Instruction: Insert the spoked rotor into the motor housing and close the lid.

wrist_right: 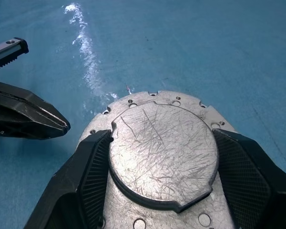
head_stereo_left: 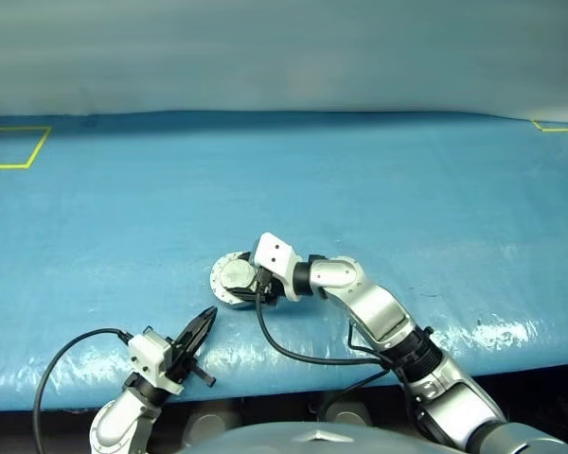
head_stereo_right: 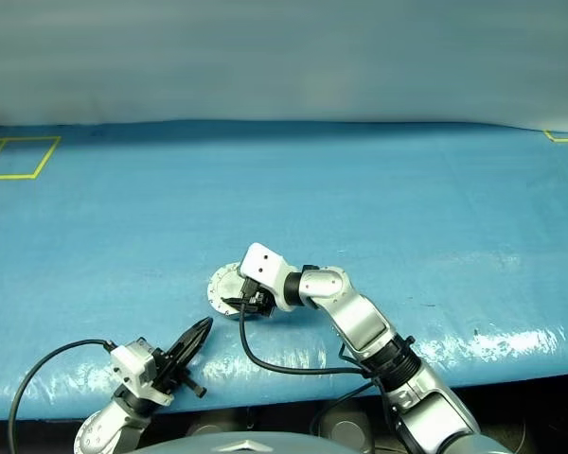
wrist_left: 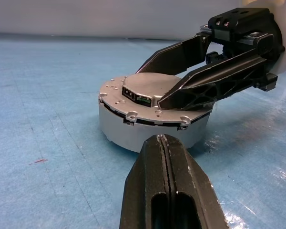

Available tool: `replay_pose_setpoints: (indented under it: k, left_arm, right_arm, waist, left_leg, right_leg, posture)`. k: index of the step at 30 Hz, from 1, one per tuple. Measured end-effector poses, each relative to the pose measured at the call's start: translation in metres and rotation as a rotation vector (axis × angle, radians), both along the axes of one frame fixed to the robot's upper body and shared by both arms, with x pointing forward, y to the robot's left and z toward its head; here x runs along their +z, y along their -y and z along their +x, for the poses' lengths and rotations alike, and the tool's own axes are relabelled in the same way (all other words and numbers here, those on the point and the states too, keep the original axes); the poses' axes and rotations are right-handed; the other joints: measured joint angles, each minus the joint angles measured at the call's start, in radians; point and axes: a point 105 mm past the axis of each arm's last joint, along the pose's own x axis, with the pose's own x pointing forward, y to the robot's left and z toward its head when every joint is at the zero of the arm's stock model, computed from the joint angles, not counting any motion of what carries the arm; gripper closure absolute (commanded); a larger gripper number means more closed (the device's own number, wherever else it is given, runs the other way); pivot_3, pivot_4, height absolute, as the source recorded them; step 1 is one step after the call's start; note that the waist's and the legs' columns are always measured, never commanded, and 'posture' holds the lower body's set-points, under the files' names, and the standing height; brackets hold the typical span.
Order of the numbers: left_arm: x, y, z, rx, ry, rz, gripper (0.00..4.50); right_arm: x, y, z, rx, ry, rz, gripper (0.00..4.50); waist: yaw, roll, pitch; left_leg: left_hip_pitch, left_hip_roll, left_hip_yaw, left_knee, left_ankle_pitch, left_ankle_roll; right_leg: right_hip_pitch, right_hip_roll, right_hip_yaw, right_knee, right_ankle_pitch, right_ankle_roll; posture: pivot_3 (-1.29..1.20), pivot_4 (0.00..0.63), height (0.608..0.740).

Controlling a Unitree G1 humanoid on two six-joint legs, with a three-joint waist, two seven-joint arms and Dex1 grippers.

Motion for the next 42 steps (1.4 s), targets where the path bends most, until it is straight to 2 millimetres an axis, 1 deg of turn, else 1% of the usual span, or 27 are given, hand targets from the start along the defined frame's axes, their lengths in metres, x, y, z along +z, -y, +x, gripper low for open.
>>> replay_pose_setpoints:
  k: [2, 10, 19, 23, 28, 32, 34, 36, 39, 42]
  left_arm:
    - [-0.003, -0.001, -0.001, 0.002, -0.011, 0.000, 4.50]
    - [-0.001, 0.000, 0.000, -0.012, -0.003, -0.009, 4.50]
    - [0.000, 0.000, 0.004, -0.019, 0.001, -0.008, 4.50]
    - [0.001, -0.005, 0.009, 0.029, -0.019, -0.065, 4.50]
    - [0.020, -0.010, 0.021, 0.083, 0.003, -0.091, 4.50]
    - [0.033, -0.019, 0.045, 0.179, -0.070, -0.111, 4.50]
    - [0.046, -0.023, 0.056, 0.194, -0.122, -0.162, 4.50]
    - [0.059, -0.025, 0.062, 0.158, -0.196, -0.234, 4.50]
    - [0.072, -0.024, 0.066, 0.081, -0.286, -0.319, 4.50]
    - [0.079, -0.016, 0.068, -0.018, -0.345, -0.312, 4.50]
  right_arm:
    - [-0.001, 0.000, 0.000, -0.005, -0.001, 0.004, 1.46]
    - [-0.003, -0.001, -0.001, -0.035, 0.002, -0.003, 1.46]
    - [-0.004, 0.000, -0.003, -0.013, 0.026, -0.043, 1.46]
    - [-0.004, 0.001, -0.002, 0.001, 0.048, -0.065, 1.46]
    - [-0.005, -0.001, -0.002, 0.005, 0.056, -0.080, 1.46]
    - [-0.005, -0.001, -0.002, 0.001, 0.053, -0.083, 1.46]
    - [-0.005, -0.001, -0.002, 0.001, 0.052, -0.083, 1.46]
    - [-0.005, -0.001, -0.003, 0.001, 0.051, -0.082, 1.46]
    - [-0.005, -0.001, -0.003, 0.000, 0.050, -0.081, 1.46]
    - [-0.005, -0.001, -0.003, -0.008, 0.047, -0.082, 1.46]
  waist:
    - [-0.001, 0.000, 0.000]
    - [-0.001, 0.002, -0.002]
    - [-0.001, 0.003, -0.003]
    - [0.001, 0.003, -0.004]
    - [0.000, 0.003, -0.007]
    - [0.001, 0.004, -0.009]
    - [-0.001, 0.004, -0.009]
    - [-0.003, 0.004, -0.010]
    - [-0.003, 0.005, -0.010]
    - [-0.003, 0.005, -0.010]
  left_leg:
    - [0.000, 0.001, 0.000, 0.000, 0.000, 0.000]
    - [0.000, 0.001, 0.001, 0.000, 0.000, 0.000]
    - [0.000, 0.001, 0.001, 0.000, 0.000, 0.000]
    - [0.000, 0.001, 0.000, 0.000, 0.000, 0.000]
    - [0.002, 0.001, 0.001, 0.000, 0.000, 0.000]
    - [0.002, 0.001, -0.001, 0.001, 0.000, 0.000]
    - [0.003, 0.001, 0.000, 0.001, 0.000, 0.000]
    - [0.003, 0.001, -0.001, 0.000, 0.000, 0.000]
    - [0.003, 0.000, -0.001, 0.000, 0.000, 0.000]
    - [0.004, -0.002, 0.000, 0.000, 0.000, 0.000]
  right_leg:
    - [0.000, 0.000, 0.000, 0.000, 0.000, 0.000]
    - [0.000, 0.001, 0.000, 0.000, 0.001, -0.001]
    - [0.000, 0.001, 0.000, 0.000, 0.001, -0.001]
    - [0.001, 0.001, 0.000, 0.000, 0.001, 0.000]
    - [0.002, 0.001, 0.000, 0.000, 0.001, 0.000]
    - [0.002, 0.001, 0.000, 0.000, 0.001, 0.001]
    - [0.003, 0.002, 0.000, 0.001, 0.002, 0.002]
    - [0.003, 0.001, 0.000, 0.001, 0.003, 0.003]
    - [0.003, 0.001, 0.000, 0.001, 0.003, 0.003]
    - [0.004, 0.001, 0.000, 0.001, 0.002, 0.002]
  posture:
    - [0.00, 0.150, 0.740]
    - [0.00, 0.150, 0.740]
    - [0.00, 0.150, 0.740]
    - [0.00, 0.150, 0.740]
    - [0.00, 0.150, 0.740]
    - [0.00, 0.150, 0.740]
    - [0.00, 0.150, 0.740]
    - [0.00, 0.150, 0.740]
    - [0.00, 0.150, 0.740]
    - [0.00, 0.150, 0.740]
